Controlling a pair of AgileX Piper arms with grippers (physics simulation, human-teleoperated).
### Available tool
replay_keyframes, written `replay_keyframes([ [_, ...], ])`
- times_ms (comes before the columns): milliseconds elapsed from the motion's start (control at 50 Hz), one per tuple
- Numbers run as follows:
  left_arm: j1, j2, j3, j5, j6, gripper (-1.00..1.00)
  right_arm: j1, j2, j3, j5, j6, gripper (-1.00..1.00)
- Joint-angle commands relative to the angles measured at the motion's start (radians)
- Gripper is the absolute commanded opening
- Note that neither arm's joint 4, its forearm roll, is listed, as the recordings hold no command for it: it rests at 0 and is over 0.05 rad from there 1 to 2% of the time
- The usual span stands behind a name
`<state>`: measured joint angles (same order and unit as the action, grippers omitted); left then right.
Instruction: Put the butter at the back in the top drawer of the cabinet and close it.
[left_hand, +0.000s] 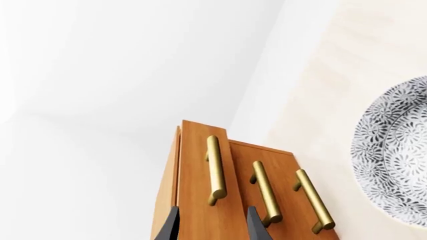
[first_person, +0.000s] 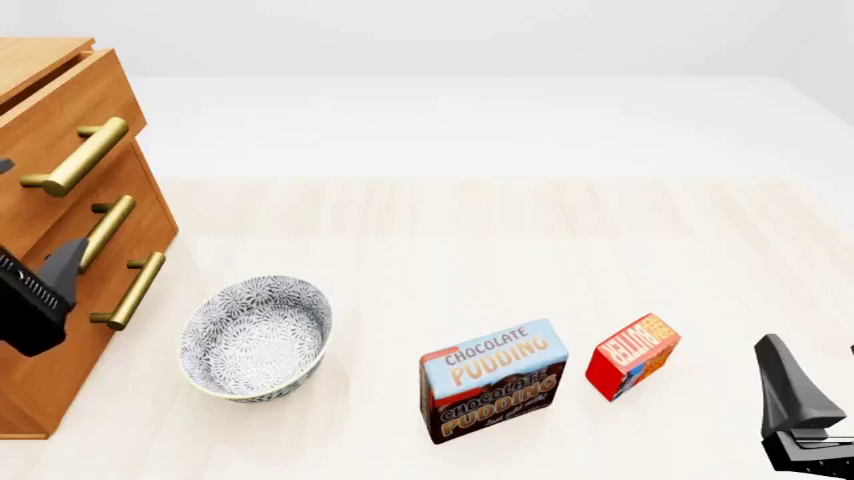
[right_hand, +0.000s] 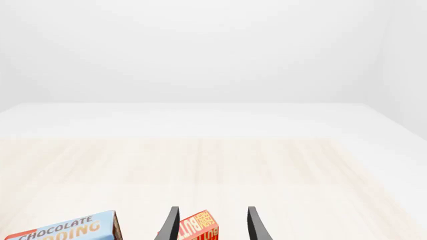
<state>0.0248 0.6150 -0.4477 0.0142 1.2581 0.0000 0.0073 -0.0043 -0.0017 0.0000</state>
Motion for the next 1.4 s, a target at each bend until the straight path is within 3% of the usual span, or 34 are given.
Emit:
replay_keyframes([
  [20, 0.000, 0.036, -0.001, -0.024, 0.001, 1.00, 0.000, 0.000, 0.000, 0.000, 0.000, 1.00],
  [400, 0.020, 0.092, 0.018, -0.094, 0.014, 1.00, 0.000, 0.000, 0.000, 0.000, 0.000, 1.00],
  [1400, 0.072, 0.147, 0.025, -0.153, 0.031, 1.00, 0.000, 0.000, 0.000, 0.000, 0.000, 1.00],
])
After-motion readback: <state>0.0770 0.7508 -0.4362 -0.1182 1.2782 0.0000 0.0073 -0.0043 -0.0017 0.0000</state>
